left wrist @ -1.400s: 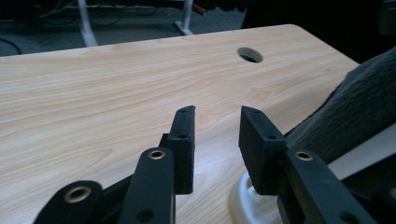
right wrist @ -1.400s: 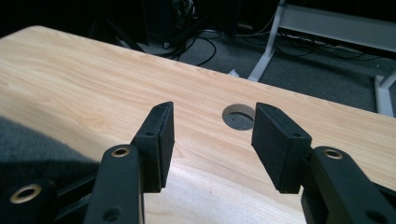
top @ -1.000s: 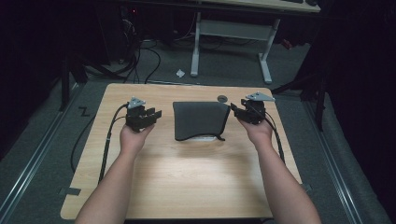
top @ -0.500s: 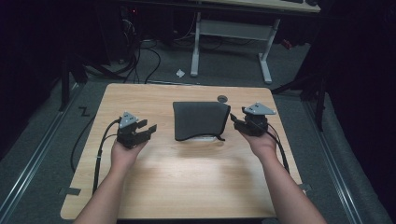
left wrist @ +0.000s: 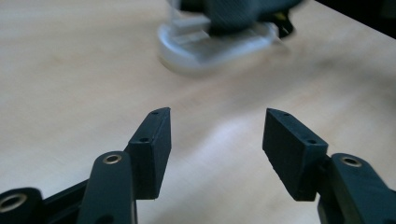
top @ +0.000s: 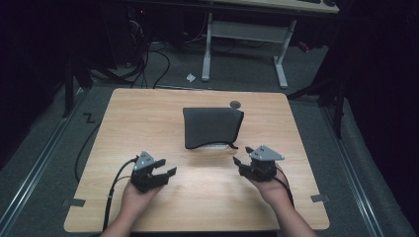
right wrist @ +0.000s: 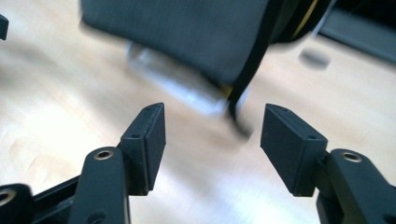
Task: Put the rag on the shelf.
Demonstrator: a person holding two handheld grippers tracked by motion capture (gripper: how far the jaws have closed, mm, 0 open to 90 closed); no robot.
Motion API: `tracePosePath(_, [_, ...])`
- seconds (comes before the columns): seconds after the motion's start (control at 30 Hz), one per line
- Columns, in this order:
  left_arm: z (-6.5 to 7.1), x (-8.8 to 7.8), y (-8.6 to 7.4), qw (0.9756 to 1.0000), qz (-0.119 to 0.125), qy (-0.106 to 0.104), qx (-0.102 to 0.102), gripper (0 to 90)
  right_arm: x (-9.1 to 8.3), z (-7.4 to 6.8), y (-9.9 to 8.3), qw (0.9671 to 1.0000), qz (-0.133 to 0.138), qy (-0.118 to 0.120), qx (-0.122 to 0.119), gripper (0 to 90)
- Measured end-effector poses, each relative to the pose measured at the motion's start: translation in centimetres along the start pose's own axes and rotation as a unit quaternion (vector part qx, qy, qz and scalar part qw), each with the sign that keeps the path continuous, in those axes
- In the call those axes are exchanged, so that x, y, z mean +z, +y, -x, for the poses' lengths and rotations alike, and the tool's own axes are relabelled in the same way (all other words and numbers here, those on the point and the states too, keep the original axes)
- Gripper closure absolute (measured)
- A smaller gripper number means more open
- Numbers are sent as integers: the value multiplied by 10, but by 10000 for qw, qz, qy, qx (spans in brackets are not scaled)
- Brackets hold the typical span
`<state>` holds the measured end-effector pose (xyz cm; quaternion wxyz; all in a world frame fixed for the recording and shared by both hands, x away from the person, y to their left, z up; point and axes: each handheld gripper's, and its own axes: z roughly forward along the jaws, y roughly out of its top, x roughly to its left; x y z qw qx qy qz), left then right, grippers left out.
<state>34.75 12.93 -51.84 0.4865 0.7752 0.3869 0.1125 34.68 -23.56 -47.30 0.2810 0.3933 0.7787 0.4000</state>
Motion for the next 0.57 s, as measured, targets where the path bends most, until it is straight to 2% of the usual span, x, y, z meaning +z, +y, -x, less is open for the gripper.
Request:
tracePosePath(0.03, [9,2,-8,9999,-121,-46,55,418,-2,-4,-11,10000,-31,31,75,396])
tracePosePath(0.07, [18,6,-13,9993,-338,18,165,424,-7,-10,-24,9996,60,41,268,399])
tracePosePath(0.1, [27,10,-16,9981,-533,-37,319,423,-12,-14,-41,9987,315,37,405,439])
tracePosePath(0.13, [34,12,-18,9965,-629,4,549,418,-15,-18,-52,9991,196,64,370,445])
tracePosePath(0.17, [40,14,-17,9954,-623,60,723,415,-14,-20,-54,9991,-201,227,310,382])
tracePosePath(0.2, [44,16,-16,9947,-633,53,805,414,-16,-21,-57,9991,-297,218,220,408])
tracePosePath(0.3, [45,19,-13,9946,-606,28,846,406,-17,-19,-61,9987,-351,189,323,418])
tracePosePath(0.33, [43,20,-10,9953,-570,0,781,405,-16,-18,-59,9987,-309,148,376,419])
tracePosePath(0.43, [37,19,-11,9961,-591,10,662,404,-15,-17,-58,9993,-265,53,275,417])
tracePosePath(0.57, [31,17,-12,9966,-590,29,581,399,-14,-15,-62,9989,-329,105,318,418])
